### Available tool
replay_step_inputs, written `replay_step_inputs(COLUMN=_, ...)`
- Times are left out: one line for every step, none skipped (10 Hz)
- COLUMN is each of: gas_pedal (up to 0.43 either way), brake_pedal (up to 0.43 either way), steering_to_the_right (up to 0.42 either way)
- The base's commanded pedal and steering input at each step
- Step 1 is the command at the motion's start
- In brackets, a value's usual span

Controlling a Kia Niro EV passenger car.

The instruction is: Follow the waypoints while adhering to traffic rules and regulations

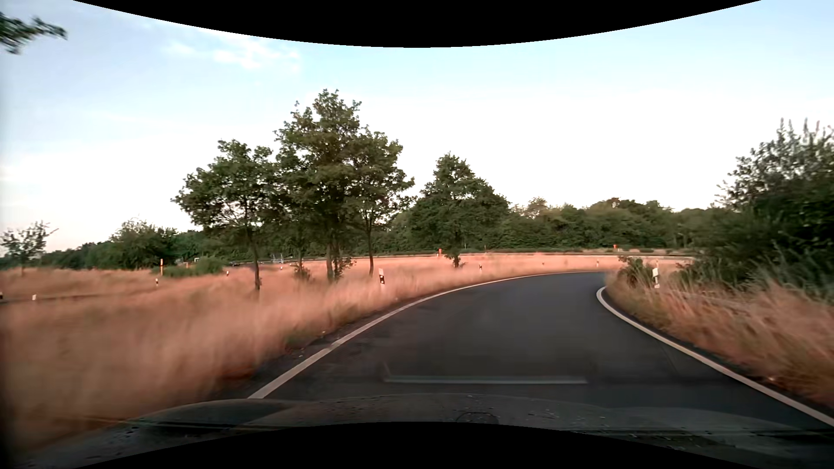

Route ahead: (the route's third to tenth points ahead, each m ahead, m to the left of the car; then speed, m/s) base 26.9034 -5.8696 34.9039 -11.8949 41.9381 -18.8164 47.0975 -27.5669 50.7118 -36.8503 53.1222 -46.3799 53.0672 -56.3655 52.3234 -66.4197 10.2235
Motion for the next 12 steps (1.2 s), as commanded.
replay_step_inputs(gas_pedal=0.000, brake_pedal=0.104, steering_to_the_right=0.101)
replay_step_inputs(gas_pedal=0.000, brake_pedal=0.104, steering_to_the_right=0.102)
replay_step_inputs(gas_pedal=0.000, brake_pedal=0.110, steering_to_the_right=0.101)
replay_step_inputs(gas_pedal=0.000, brake_pedal=0.110, steering_to_the_right=0.100)
replay_step_inputs(gas_pedal=0.000, brake_pedal=0.110, steering_to_the_right=0.096)
replay_step_inputs(gas_pedal=0.000, brake_pedal=0.110, steering_to_the_right=0.092)
replay_step_inputs(gas_pedal=0.000, brake_pedal=0.110, steering_to_the_right=0.092)
replay_step_inputs(gas_pedal=0.000, brake_pedal=0.110, steering_to_the_right=0.091)
replay_step_inputs(gas_pedal=0.000, brake_pedal=0.110, steering_to_the_right=0.091)
replay_step_inputs(gas_pedal=0.000, brake_pedal=0.104, steering_to_the_right=0.091)
replay_step_inputs(gas_pedal=0.000, brake_pedal=0.085, steering_to_the_right=0.091)
replay_step_inputs(gas_pedal=0.000, brake_pedal=0.037, steering_to_the_right=0.091)
